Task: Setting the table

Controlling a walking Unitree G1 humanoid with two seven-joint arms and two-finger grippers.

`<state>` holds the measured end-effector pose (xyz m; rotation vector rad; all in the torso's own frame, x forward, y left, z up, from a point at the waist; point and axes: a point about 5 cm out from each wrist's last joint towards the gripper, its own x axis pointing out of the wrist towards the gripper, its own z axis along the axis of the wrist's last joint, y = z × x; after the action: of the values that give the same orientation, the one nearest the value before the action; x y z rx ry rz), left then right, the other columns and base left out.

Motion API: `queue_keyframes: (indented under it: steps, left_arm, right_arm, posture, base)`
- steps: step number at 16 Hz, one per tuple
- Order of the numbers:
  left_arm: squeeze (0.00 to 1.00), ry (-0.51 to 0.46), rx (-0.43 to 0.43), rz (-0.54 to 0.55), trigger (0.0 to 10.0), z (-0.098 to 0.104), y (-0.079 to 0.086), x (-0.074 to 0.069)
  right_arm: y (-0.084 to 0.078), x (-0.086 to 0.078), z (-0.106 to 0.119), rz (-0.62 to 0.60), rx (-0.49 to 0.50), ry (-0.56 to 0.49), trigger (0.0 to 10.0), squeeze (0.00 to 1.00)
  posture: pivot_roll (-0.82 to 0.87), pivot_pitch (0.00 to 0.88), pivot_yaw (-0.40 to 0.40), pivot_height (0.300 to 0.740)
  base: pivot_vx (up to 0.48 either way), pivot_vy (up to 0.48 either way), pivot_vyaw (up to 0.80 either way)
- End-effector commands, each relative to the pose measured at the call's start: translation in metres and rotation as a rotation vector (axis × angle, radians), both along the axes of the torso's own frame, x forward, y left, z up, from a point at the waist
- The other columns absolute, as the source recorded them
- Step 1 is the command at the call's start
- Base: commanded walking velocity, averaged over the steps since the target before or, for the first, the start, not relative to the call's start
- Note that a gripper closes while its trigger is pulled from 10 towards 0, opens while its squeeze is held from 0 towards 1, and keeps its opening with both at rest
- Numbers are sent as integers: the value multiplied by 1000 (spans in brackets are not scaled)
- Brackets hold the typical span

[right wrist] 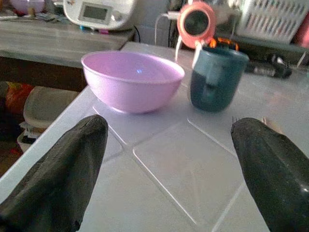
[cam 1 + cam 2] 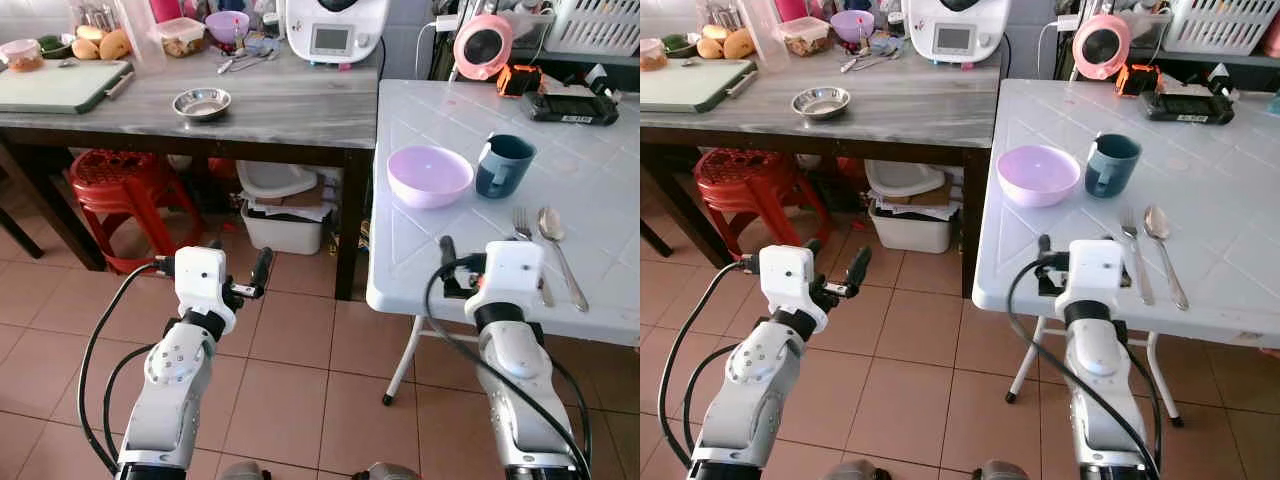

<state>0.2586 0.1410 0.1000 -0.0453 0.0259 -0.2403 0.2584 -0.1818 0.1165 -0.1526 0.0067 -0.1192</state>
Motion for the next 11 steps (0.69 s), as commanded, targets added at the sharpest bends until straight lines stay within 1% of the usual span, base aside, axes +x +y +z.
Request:
queue_keyframes:
  steps: [1, 2, 3, 4, 5, 6, 7, 8, 10, 11]
  left_arm:
    - [0, -9, -11, 5, 10000, 1, 3, -1]
    - [0, -13, -12, -2, 10000, 2, 1, 0]
    - [0, -9, -10, -1, 10000, 2, 1, 0]
    - [0, -3, -5, 3, 10000, 1, 1, 0]
    - [0, -4, -5, 3, 10000, 1, 1, 0]
    - [0, 2, -4, 10, 10000, 0, 1, 0]
    - [0, 7, -6, 9, 10000, 0, 1, 0]
    - [0, 6, -12, 5, 10000, 0, 1, 0]
    - [0, 3, -14, 1, 10000, 1, 1, 1]
    - [0, -10, -19, -7, 10000, 2, 0, 1]
  right_arm:
    - [3, 1, -1, 17, 0, 1, 10000, 0]
    - [5, 3, 1, 15, -27, -7, 10000, 0]
    - [6, 3, 1, 23, -31, 1, 10000, 0]
    - [6, 1, 6, 19, -53, -44, 10000, 0]
    - [7, 0, 5, 37, -43, -41, 10000, 0]
    - [6, 0, 1, 29, 25, -10, 10000, 0]
    - [6, 0, 0, 28, 56, -1, 10000, 0]
    - [6, 0, 0, 26, 71, 1, 10000, 0]
    - [7, 1, 1, 33, 67, -9, 10000, 0]
    - [7, 1, 2, 43, 79, -13, 10000, 0]
  posture:
    - [-61, 0, 26, 740]
    - [-63, 0, 26, 740]
    - [-63, 0, 26, 740]
    - [-61, 0, 25, 740]
    - [-61, 0, 25, 740]
    - [-59, 0, 25, 740]
    - [-60, 0, 25, 740]
    - [-61, 0, 25, 740]
    - [-61, 0, 25, 740]
    - [-62, 0, 25, 740]
  base:
    - [0, 0, 0]
    - [270, 0, 0]
    - [251, 0, 0]
    - [0, 0, 0]
    - [0, 0, 0]
    - [0, 0, 0]
    - [0, 0, 0]
    - [0, 0, -438]
    - [0, -259, -709]
    - [352, 0, -513]
